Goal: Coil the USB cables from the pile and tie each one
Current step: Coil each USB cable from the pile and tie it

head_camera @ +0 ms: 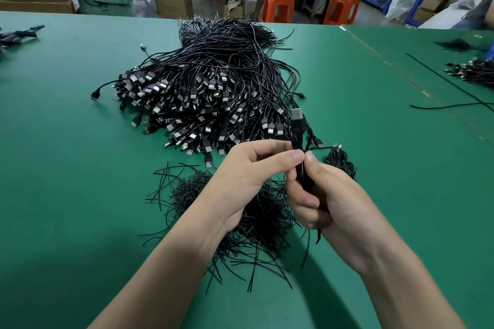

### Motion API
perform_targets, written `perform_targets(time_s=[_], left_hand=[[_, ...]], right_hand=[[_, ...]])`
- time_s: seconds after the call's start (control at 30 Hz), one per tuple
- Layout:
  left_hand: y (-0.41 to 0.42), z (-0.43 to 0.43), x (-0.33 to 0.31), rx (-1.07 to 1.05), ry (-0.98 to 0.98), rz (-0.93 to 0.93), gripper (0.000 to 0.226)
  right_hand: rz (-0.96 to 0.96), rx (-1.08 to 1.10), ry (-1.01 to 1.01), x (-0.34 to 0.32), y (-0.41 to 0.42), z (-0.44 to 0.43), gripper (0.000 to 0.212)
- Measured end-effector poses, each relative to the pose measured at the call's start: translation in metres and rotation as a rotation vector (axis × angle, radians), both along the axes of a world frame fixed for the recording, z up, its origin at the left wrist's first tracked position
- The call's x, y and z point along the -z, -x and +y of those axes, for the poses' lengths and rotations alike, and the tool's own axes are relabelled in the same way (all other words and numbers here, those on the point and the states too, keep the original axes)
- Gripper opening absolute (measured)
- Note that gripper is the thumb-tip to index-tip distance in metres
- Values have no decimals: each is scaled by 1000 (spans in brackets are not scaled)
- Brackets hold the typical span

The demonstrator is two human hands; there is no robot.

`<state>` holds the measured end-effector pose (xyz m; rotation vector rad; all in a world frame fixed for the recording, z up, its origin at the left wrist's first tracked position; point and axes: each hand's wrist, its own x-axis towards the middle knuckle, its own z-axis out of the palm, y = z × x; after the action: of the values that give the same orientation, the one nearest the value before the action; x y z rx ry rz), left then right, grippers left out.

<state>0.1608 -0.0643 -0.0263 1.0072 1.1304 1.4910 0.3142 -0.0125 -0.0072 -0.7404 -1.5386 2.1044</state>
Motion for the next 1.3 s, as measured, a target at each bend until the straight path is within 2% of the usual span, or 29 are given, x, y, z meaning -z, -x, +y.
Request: perform_targets(time_s=[0.17, 0.23, 0.3, 0.37, 0.6, 0.77, 1.03, 1.3], left_hand=[[-1, -1, -3, -41, -15, -10, 54], [-1, -1, -4, -23, 1, -23, 47], [0, -1, -4, 13, 19, -5, 24], [1, -2, -5, 45, 35, 19, 14], [6, -4, -4, 109, 94, -9, 13], [6, -5, -4, 142, 90, -45, 14], [5, -4, -6, 119, 73, -69, 13], [5, -2, -2, 94, 45, -90, 18]], right_hand=[[57, -68, 149, 3, -4, 2, 37], [110, -108, 218, 3, -6, 3, 31], [139, -136, 260, 2, -8, 3, 27], [147, -148, 275, 1, -9, 4, 26], [87, -140, 221, -1, -9, 3, 31], [113, -163, 226, -3, -9, 2, 31], [86, -36, 50, 5, -2, -6, 35], [136, -26, 100, 6, 0, -7, 35]])
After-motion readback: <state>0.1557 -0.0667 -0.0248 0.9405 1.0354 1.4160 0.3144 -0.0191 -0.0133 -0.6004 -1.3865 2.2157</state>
